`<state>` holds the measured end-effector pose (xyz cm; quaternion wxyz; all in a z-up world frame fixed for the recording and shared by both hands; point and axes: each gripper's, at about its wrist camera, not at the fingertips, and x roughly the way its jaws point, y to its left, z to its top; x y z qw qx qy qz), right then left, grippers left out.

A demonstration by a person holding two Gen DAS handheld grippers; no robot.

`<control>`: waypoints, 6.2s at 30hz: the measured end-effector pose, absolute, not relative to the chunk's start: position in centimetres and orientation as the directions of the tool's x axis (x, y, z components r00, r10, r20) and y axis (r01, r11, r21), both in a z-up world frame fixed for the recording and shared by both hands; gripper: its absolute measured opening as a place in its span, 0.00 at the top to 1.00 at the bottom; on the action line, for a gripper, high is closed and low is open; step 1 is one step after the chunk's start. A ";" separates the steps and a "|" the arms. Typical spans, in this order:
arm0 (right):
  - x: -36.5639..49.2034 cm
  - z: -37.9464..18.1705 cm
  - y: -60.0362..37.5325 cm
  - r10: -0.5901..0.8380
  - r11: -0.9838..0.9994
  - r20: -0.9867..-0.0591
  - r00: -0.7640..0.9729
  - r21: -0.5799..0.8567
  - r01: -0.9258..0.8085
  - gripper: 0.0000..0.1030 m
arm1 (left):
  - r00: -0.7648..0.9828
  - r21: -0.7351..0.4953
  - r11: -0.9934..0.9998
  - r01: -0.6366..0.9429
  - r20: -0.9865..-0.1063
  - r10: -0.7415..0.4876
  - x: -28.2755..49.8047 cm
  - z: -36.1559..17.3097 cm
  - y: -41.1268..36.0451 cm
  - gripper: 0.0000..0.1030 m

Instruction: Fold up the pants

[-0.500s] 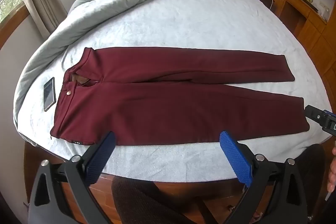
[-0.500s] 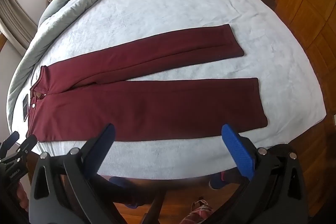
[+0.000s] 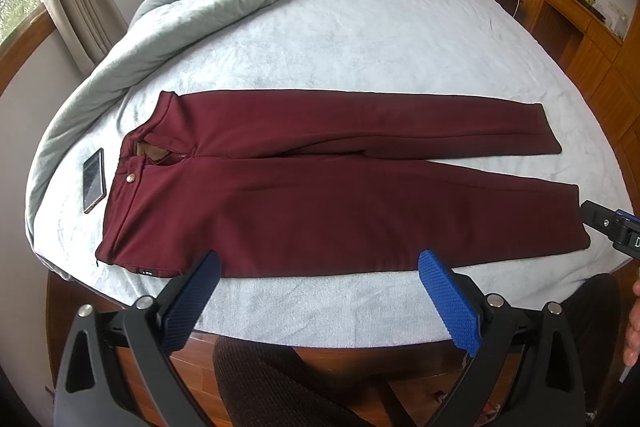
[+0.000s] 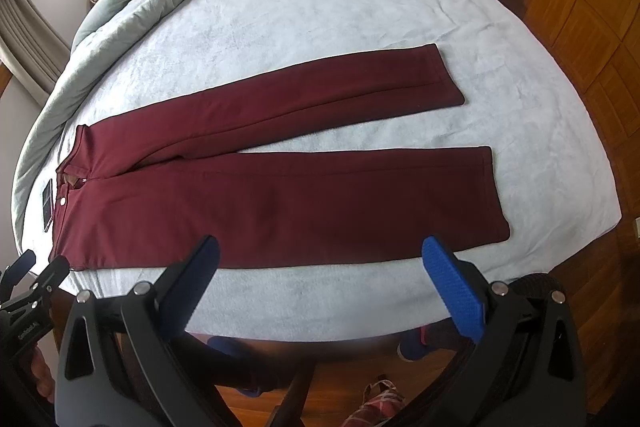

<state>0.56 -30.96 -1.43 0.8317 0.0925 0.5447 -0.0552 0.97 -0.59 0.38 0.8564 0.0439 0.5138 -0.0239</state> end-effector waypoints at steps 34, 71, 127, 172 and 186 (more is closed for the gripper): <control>0.5 -1.8 -31.0 -0.003 0.977 -0.920 0.393 0.080 0.196 0.02 | 0.460 0.050 0.994 0.092 -0.888 0.002 1.5 -0.1 -1.0 0.04; 30.0 -18.8 -55.9 0.091 0.995 -0.962 0.256 0.099 0.018 0.45 | 0.321 -0.151 0.951 0.270 -0.917 -0.236 31.2 -14.4 -21.1 0.04; 4.4 -12.8 -54.0 0.280 0.960 -0.863 0.421 0.247 -0.133 0.89 | 0.239 -0.081 0.693 0.716 -0.905 -0.352 7.3 -12.2 -25.2 0.84; 5.5 -15.2 -53.0 0.142 0.983 -0.974 0.178 0.161 0.093 0.49 | 0.193 -0.195 0.765 0.613 -0.903 -0.385 4.9 -15.9 -23.1 0.42; 7.6 -13.5 -29.2 0.468 0.825 -0.873 0.138 0.377 -0.421 0.42 | 0.271 -0.370 0.929 0.014 -0.893 -0.360 8.9 -11.4 -0.9 0.26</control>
